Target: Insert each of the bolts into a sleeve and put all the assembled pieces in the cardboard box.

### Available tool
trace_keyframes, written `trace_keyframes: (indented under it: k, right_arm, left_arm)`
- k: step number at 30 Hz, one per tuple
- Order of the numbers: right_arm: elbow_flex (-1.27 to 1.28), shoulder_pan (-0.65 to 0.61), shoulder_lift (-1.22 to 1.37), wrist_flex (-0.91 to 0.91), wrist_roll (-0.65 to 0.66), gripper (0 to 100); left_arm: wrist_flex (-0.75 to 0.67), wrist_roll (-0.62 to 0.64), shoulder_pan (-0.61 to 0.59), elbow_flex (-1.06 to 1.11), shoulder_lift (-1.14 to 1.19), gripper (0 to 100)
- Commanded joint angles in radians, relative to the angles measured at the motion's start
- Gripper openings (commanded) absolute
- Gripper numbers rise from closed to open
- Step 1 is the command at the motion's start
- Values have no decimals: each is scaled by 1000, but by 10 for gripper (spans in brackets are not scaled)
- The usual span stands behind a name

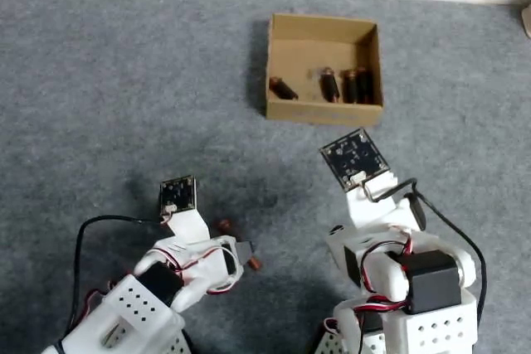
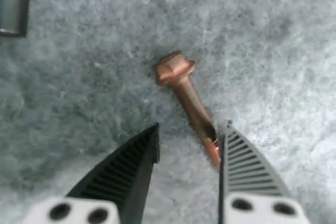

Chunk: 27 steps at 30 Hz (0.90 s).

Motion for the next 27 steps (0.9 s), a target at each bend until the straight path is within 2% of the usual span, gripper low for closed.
trace_keyframes:
  k: [1, 3, 5, 7, 22, 24, 27]
  right_arm:
    - [-4, 7, 7, -22, 9, 392]
    - [-4, 10, 5, -22, 9, 392]
    - [-4, 12, 2, -22, 9, 392]
    - [-4, 12, 2, -22, 9, 392]
    - [24, 12, 1, -25, 9, 392]
    - [24, 12, 1, -25, 11, 392]
    - [24, 12, 1, -25, 11, 392]
  left_arm:
    - [-2, 2, -5, 12, 12, 77]
    - [-2, 0, 4, 10, 10, 0]
    - [-2, -2, 30, 12, 4, 24]
    - [-2, -6, 41, 12, 4, 8]
    - [-2, -52, 18, -108, 2, 7]
    - [-2, -98, -25, -127, 2, 7]
    - [-2, -236, -133, -156, 2, 7]
